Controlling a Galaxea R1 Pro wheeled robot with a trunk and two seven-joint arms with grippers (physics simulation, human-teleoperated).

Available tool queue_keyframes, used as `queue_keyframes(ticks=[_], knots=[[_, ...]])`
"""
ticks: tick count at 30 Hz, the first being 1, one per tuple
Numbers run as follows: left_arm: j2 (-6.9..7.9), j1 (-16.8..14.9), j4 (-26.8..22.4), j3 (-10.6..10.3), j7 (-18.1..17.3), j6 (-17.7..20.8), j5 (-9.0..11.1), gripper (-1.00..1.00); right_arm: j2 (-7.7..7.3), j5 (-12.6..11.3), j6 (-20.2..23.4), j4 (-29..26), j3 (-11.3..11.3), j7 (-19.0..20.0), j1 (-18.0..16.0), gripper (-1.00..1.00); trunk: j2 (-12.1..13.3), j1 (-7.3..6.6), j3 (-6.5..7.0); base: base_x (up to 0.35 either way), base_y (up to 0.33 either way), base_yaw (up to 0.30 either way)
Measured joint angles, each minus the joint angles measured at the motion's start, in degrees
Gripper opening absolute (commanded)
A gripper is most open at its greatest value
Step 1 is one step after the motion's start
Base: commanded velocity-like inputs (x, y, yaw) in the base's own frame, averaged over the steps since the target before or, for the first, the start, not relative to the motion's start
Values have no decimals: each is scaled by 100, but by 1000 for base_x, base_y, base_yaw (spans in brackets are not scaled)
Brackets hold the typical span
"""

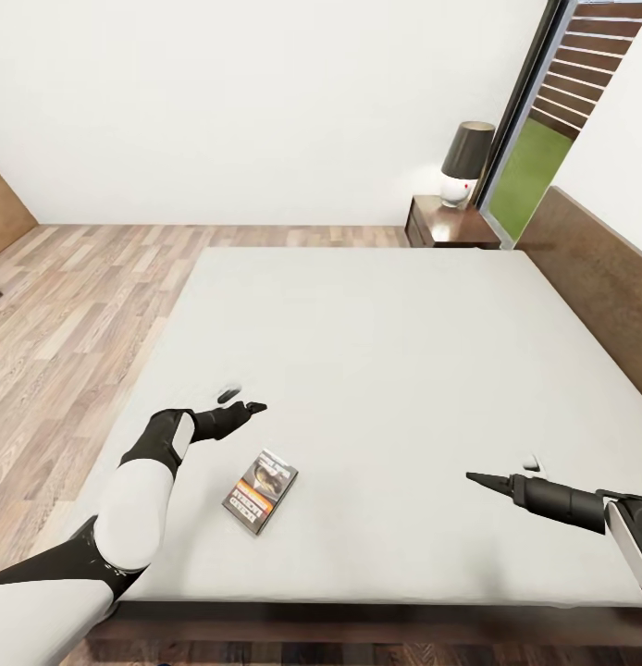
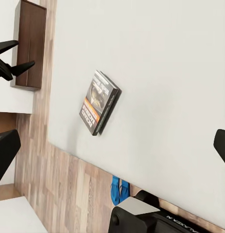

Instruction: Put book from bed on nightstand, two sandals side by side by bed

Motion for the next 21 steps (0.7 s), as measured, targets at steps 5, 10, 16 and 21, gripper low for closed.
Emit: queue_keyframes(ticks=[5,10,16,21], knots=[[4,2,0,0,0,6,5,100,0,0,1,0,-5,0,-1,100,0,0,0,0,0,0],[-3,18,5,3,0,1,12,100,0,0,0,0,-8,0,-1,100,0,0,0,0,0,0],[-4,25,5,6,0,1,10,100,0,0,7,0,-10,0,-3,100,0,0,-6,0,0,0],[-3,26,4,0,0,6,8,100,0,0,8,0,-9,0,0,100,0,0,-41,0,0,0]])
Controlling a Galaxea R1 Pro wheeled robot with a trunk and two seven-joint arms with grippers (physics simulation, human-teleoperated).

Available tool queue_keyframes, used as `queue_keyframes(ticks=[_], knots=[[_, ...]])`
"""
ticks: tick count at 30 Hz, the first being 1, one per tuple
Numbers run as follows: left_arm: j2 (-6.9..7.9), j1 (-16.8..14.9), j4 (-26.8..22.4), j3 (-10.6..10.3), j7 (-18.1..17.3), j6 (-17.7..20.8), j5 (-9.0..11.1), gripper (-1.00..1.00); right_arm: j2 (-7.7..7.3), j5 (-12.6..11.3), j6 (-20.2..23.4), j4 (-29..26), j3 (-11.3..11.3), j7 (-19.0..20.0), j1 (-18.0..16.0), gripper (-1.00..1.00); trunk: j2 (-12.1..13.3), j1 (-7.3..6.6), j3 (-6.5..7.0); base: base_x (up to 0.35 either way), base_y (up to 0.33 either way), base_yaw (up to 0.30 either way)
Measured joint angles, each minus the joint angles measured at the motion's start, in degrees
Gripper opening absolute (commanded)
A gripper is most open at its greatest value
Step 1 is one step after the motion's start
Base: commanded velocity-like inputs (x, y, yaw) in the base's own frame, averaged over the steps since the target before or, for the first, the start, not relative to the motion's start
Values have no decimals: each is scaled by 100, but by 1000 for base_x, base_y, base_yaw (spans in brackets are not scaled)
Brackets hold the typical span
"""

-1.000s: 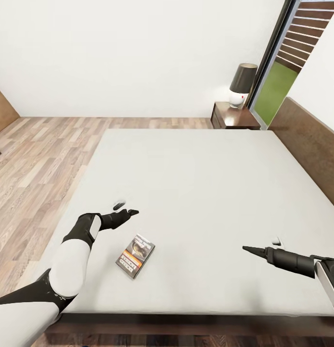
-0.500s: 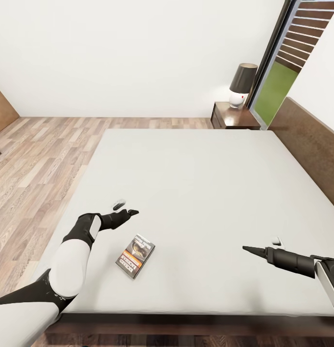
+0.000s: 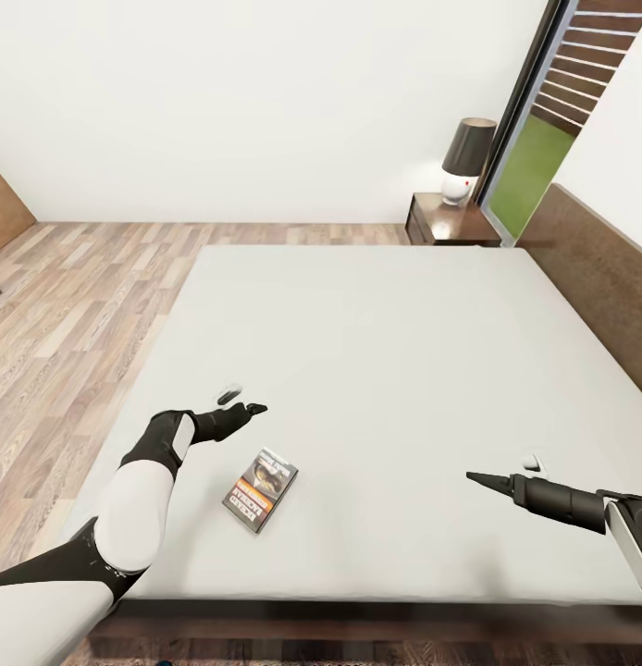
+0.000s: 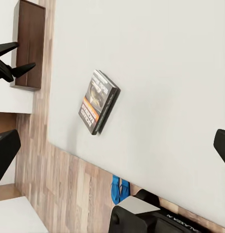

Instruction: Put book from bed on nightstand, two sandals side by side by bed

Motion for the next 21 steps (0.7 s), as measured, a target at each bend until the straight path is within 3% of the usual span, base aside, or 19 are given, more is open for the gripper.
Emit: queue_keyframes(ticks=[21], knots=[[8,0,-4,-1,0,1,0,100,0,0,0,0,2,0,1,100,0,0,-188,0,0,0]])
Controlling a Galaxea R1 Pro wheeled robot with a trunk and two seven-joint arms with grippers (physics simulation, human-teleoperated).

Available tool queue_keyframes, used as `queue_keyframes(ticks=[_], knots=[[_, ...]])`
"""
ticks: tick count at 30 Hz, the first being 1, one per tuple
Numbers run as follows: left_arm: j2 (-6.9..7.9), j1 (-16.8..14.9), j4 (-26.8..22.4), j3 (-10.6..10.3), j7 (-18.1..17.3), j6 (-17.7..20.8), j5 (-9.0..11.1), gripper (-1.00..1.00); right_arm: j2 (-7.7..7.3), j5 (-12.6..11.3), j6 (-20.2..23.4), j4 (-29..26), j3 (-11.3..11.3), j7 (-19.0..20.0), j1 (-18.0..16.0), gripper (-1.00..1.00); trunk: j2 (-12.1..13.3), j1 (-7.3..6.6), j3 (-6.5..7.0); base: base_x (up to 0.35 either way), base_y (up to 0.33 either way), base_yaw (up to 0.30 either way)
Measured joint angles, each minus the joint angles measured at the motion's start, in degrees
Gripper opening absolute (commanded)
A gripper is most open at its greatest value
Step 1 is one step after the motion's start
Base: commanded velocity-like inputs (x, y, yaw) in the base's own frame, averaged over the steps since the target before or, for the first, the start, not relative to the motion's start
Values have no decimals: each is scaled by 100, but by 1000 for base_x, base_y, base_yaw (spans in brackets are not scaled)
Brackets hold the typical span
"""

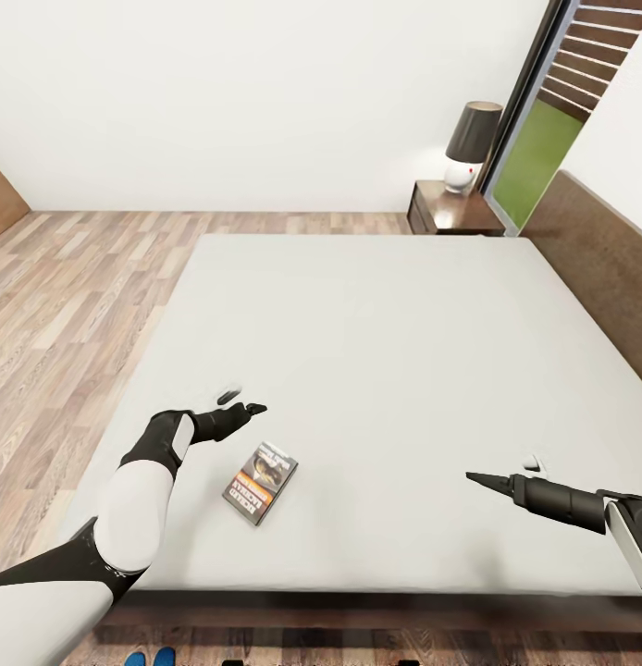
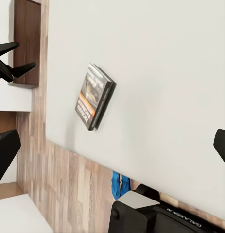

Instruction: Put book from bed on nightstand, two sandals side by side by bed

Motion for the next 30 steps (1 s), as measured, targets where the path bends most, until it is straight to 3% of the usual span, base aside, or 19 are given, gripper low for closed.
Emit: queue_keyframes(ticks=[20,24,26,27,30], knots=[[9,0,-5,-3,12,5,-9,100,0,0,0,0,1,0,0,100,0,0,-180,0,0,0],[159,-101,-54,-14,85,116,-15,100,0,0,0,0,2,0,-2,100,0,0,-214,0,0,0],[179,-389,-57,-16,329,296,-9,100,0,0,0,0,1,0,-2,100,-1,0,-226,0,0,0],[184,-597,-56,-15,676,382,-2,100,0,0,3,0,1,0,-4,100,-1,0,-230,0,0,0],[183,-794,-43,-19,1404,436,-7,100,0,0,8,0,1,0,-5,100,0,0,-240,0,0,0]])
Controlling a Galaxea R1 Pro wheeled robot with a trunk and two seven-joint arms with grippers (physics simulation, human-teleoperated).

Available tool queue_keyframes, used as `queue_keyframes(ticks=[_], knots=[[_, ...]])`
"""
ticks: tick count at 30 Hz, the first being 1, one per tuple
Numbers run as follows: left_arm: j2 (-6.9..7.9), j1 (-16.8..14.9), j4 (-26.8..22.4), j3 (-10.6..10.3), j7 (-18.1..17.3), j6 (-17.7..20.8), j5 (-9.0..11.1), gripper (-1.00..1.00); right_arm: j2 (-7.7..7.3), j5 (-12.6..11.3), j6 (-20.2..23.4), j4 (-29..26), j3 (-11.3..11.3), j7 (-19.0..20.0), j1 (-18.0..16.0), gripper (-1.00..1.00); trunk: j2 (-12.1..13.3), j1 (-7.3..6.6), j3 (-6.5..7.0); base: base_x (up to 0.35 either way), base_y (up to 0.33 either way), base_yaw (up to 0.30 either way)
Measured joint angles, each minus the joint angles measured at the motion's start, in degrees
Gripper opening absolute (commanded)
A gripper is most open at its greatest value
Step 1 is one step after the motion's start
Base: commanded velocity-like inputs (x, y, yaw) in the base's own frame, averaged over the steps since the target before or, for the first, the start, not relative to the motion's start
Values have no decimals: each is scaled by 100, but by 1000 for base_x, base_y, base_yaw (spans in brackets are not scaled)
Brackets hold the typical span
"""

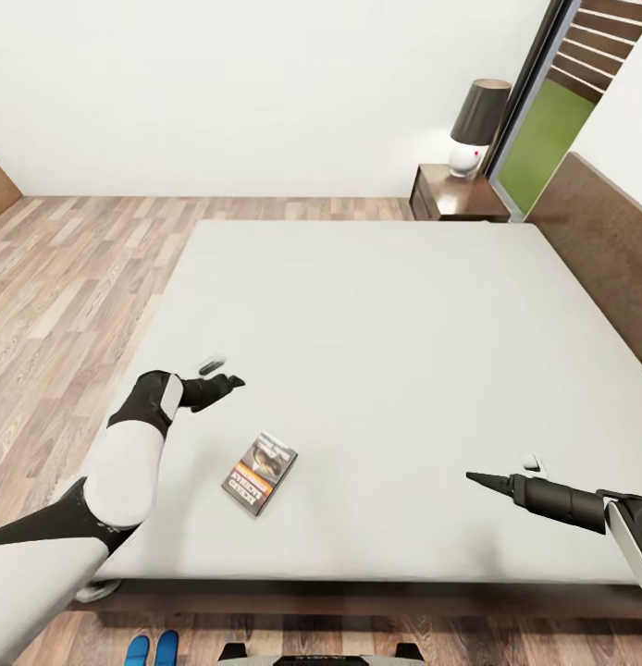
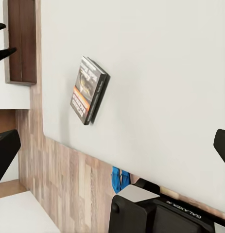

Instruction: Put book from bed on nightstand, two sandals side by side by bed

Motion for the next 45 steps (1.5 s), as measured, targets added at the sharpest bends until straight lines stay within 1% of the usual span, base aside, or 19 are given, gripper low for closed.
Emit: queue_keyframes(ticks=[2,5,8,21,23,28,45], knots=[[-13,-40,3,-3,239,-43,5,100,0,0,0,0,2,0,3,100,0,0,-2,0,0,0],[-31,-59,0,-4,351,-123,8,100,0,0,1,0,2,0,4,100,0,0,-3,0,0,0],[-43,-65,1,-4,387,-158,14,100,0,0,1,0,0,6,4,100,0,0,-4,0,0,0],[-127,-68,36,19,391,-175,18,100,0,0,1,0,2,9,4,100,0,0,-4,0,0,0],[-181,-68,40,20,380,-175,19,100,0,0,8,0,0,14,2,100,0,0,-8,0,0,0],[-233,-68,45,22,370,-175,17,100,0,0,17,-1,-1,17,2,100,0,0,-42,0,0,0],[-236,-66,52,29,344,-179,16,100,0,-1,19,-9,-1,18,3,100,0,0,-191,0,0,0]])
